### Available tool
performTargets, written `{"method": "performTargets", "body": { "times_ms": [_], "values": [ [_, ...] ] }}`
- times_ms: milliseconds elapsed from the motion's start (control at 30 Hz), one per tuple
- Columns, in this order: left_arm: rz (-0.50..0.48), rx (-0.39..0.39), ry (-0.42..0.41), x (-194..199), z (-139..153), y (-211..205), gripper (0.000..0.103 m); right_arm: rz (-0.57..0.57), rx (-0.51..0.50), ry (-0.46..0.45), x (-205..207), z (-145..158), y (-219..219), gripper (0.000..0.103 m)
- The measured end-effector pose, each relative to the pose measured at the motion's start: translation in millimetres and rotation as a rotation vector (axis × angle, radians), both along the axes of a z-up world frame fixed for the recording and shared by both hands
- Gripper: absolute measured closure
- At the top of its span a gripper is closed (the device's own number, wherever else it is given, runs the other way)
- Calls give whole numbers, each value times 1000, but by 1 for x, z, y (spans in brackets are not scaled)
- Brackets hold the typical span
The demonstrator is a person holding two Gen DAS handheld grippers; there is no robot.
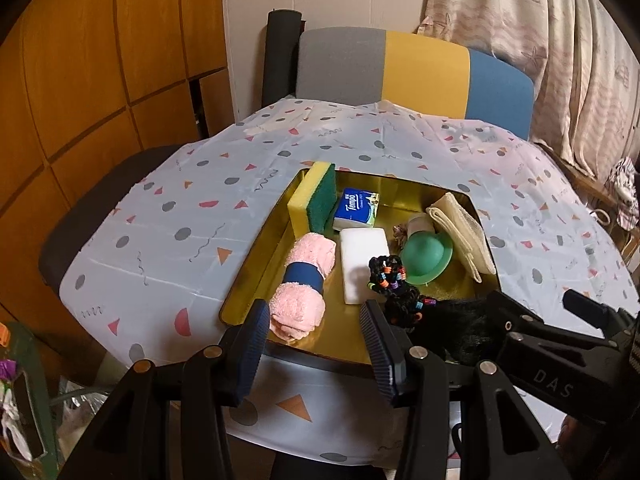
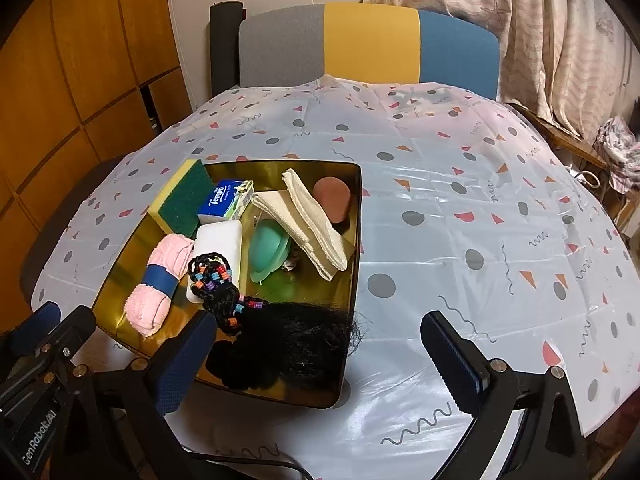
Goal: Organize rigid objects
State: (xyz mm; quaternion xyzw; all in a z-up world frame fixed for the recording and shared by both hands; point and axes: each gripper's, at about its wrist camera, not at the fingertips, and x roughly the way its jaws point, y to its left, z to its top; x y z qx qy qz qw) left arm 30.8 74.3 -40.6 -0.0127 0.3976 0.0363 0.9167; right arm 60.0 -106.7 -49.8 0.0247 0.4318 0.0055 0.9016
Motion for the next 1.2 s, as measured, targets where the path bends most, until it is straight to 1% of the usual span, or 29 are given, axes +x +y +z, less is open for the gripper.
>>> {"method": "performTargets", "body": {
  "times_ms": [100,500,733,1133,1200],
  "values": [
    [19,21,11,2,-1,1,55,-5,-5,-5,0,0,-2,0],
    [13,-6,23,3,-2,2,55,-15,-4,-6,0,-1,-5,0],
    [36,12,27,4,-3,2,55,-19,0,-2,0,-1,-7,0],
    [19,-4,46,4,-5,1,55,-22,2,-5,0,0,-8,0],
    [25,7,59,5,-6,0,55,-24,5,-7,0,0,-9,0]
  ]
}}
